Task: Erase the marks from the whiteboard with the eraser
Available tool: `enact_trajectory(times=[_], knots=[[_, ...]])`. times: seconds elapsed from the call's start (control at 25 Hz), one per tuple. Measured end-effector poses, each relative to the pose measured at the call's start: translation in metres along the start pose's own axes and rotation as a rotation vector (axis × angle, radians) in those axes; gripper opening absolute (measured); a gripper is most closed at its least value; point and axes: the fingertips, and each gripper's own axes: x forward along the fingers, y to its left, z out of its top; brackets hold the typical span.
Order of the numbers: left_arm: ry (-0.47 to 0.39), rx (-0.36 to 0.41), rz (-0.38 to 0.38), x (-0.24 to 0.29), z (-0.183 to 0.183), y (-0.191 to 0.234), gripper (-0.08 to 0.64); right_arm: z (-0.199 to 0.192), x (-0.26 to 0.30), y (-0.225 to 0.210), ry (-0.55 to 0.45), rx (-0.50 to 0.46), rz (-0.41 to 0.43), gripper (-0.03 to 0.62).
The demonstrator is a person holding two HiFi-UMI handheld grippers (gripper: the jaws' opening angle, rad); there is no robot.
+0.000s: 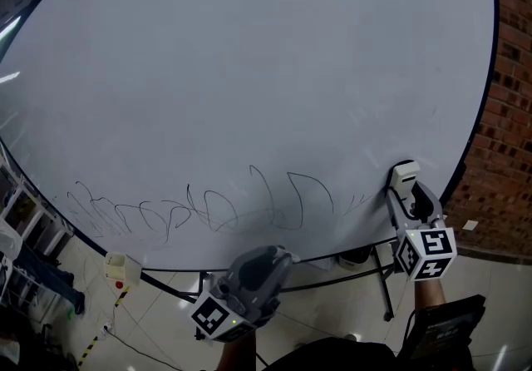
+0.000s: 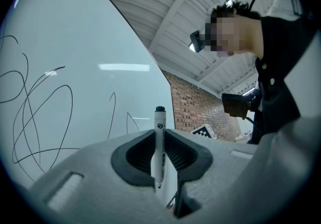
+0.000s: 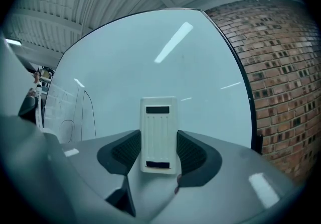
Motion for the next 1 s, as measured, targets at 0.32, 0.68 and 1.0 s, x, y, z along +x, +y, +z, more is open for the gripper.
enact_trajectory(times=[0.32,0.68,1.0], knots=[[-0.001,0.003,0.013,-0.011,0.003,0.003,0.062,-0.009,0.007,0.066,0.007,-0.023,0.107,0.229],[-0.004,0.005,0.03,-0.017,0.006,0.01,0.062,-0.021,0.012,0.118,0.032,-0.085,0.235,0.229],[-0.003,0.001,0.015,-0.009,0.004,0.006,0.063,-0.022,0.005,0.038,0.04,-0.051,0.093,0.229]])
